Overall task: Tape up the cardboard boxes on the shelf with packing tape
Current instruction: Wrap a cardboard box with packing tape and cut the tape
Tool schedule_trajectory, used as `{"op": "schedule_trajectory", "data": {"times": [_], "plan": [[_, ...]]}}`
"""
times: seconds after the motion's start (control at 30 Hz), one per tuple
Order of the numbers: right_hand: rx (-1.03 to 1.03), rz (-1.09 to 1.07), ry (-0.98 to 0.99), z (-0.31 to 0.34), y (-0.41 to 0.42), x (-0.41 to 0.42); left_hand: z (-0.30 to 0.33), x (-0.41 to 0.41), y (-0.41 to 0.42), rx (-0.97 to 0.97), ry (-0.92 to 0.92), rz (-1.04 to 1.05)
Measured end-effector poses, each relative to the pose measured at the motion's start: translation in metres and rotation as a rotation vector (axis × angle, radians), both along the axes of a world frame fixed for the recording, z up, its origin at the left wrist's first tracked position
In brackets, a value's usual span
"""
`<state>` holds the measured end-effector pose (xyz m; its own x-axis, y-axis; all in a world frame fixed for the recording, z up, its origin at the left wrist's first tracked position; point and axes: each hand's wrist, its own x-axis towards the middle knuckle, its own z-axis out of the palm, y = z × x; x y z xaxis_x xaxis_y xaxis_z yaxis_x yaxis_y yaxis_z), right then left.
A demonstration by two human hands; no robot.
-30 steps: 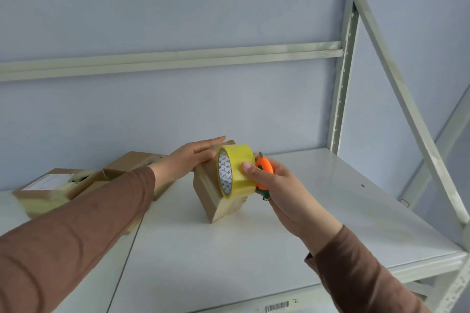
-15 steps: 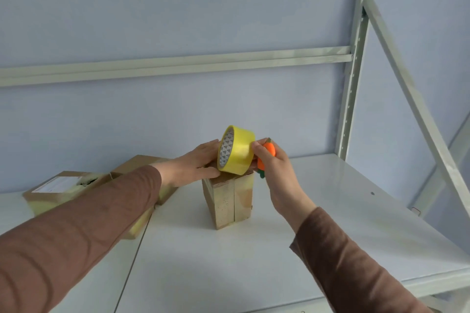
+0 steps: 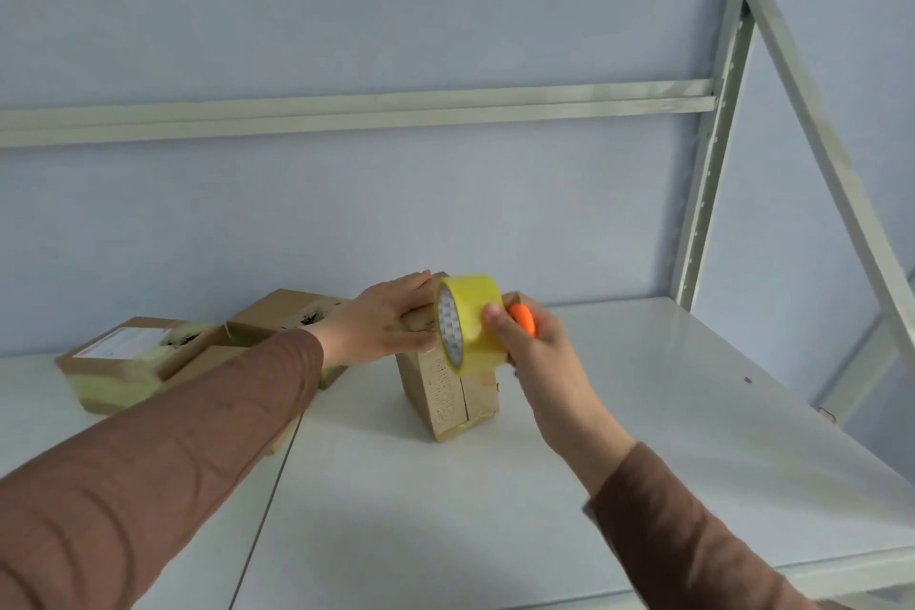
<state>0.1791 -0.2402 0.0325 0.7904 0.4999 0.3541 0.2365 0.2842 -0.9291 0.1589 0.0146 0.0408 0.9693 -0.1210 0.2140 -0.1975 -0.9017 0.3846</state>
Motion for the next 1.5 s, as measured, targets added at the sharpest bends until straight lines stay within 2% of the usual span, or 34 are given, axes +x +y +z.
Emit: {"op": "schedule_trajectory", "data": {"times": [0.1,0.23,0.37,0.47,0.53,0.67,0.73,0.87,0.97,1.07,1.17,1.27,1.43,1.5], "plan": [[-0.087,-0.001,0.11,-0.037,-0.018,-0.013,-0.003,-0.001,0.0,0.088,0.006,0.05],[-0.302,-0.005,0.174,-0.082,-0.03,-0.024,-0.006,-0.002,-0.003,0.028,0.064,0.037],[-0.423,-0.033,0.212,-0.08,-0.031,-0.012,0.001,0.003,-0.013,-0.112,0.084,0.06],[-0.346,0.003,0.243,-0.06,-0.033,-0.008,0.011,0.006,-0.018,-0.397,0.109,0.013],[-0.267,0.034,0.195,-0.051,-0.036,-0.012,0.011,0.005,-0.018,-0.538,0.13,0.04],[-0.173,0.049,0.021,-0.047,-0.036,-0.018,0.0,0.0,-0.008,-0.602,0.054,0.145],[-0.113,0.101,-0.033,-0.049,-0.033,-0.019,-0.001,-0.003,-0.002,-0.509,-0.031,0.153],[-0.11,0.127,-0.155,-0.052,-0.024,-0.012,-0.002,0.002,0.001,0.176,-0.231,0.147],[-0.139,0.127,-0.167,-0.051,-0.018,-0.002,-0.016,0.001,0.0,0.501,-0.15,0.086],[-0.158,0.153,-0.162,-0.051,-0.01,0.008,-0.016,0.0,0.01,0.636,-0.065,0.037],[-0.162,0.045,-0.104,-0.044,0.0,0.018,-0.019,0.001,0.011,0.667,0.021,-0.02],[-0.128,0.005,0.011,-0.033,0.018,0.023,-0.031,-0.002,0.007,0.505,0.057,0.011],[-0.217,0.169,0.007,-0.037,0.03,0.035,-0.041,0.008,-0.001,0.267,0.077,0.17],[-0.174,0.175,0.042,-0.034,0.027,0.038,-0.041,0.01,-0.002,0.185,0.112,0.175]]}}
